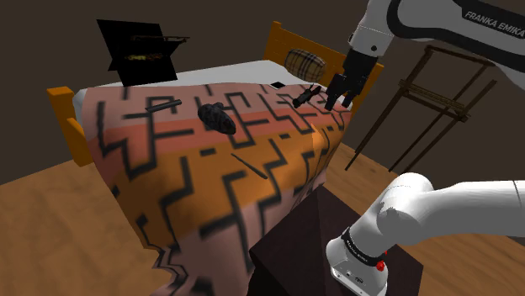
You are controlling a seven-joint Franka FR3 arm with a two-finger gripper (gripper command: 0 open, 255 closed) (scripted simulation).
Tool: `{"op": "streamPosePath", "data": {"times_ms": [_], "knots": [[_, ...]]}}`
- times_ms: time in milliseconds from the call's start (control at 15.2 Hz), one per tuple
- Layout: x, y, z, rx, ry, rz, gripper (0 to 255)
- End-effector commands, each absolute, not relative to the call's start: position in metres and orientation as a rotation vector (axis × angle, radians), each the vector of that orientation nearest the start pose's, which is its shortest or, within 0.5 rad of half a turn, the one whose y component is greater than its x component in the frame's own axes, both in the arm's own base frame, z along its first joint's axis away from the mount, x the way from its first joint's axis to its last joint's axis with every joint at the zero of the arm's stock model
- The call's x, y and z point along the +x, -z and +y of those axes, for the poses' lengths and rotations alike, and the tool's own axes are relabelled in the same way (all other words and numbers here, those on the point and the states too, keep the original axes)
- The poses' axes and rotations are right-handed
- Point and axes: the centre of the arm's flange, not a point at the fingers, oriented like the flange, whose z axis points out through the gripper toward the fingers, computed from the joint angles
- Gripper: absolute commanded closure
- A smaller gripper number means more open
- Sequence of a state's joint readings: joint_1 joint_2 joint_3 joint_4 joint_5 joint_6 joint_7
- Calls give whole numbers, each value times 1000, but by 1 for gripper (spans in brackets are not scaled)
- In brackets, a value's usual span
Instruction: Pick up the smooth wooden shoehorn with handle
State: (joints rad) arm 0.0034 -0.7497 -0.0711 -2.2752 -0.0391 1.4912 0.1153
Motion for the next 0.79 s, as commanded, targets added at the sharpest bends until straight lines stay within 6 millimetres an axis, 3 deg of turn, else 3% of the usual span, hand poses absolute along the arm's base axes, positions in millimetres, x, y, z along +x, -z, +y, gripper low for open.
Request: {"op": "streamPosePath", "data": {"times_ms": [0, 726], "knots": [[308, -610, -33, -3122, -56, 259, 0], [381, -485, -16, -3144, -54, 95, 0]]}}
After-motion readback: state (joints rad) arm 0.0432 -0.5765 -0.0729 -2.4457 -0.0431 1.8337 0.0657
